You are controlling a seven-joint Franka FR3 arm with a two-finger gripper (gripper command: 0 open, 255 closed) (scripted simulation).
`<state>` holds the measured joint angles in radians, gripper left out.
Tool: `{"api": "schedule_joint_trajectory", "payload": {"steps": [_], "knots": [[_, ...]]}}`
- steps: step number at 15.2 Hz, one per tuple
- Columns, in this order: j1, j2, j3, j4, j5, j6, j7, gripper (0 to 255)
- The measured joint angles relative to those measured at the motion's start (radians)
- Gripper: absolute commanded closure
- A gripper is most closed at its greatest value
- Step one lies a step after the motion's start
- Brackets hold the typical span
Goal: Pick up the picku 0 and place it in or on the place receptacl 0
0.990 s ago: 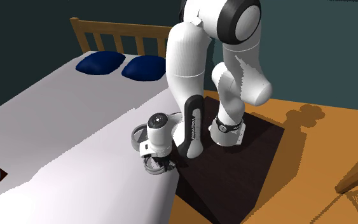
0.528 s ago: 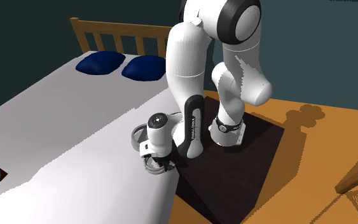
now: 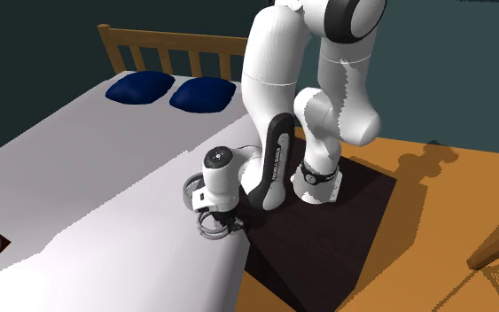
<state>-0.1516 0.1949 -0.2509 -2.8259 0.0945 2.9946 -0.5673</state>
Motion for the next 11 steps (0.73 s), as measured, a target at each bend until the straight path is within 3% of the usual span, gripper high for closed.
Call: {"api": "schedule_joint_trajectory", "payload": {"steps": [5, 11], "knots": [[0.067, -0.115, -0.096, -0.022, -0.123, -0.091, 0.090, 255], [0.065, -0.249, -0.130, -0.032, -0.251, -0.209, 0.174, 255]]}}
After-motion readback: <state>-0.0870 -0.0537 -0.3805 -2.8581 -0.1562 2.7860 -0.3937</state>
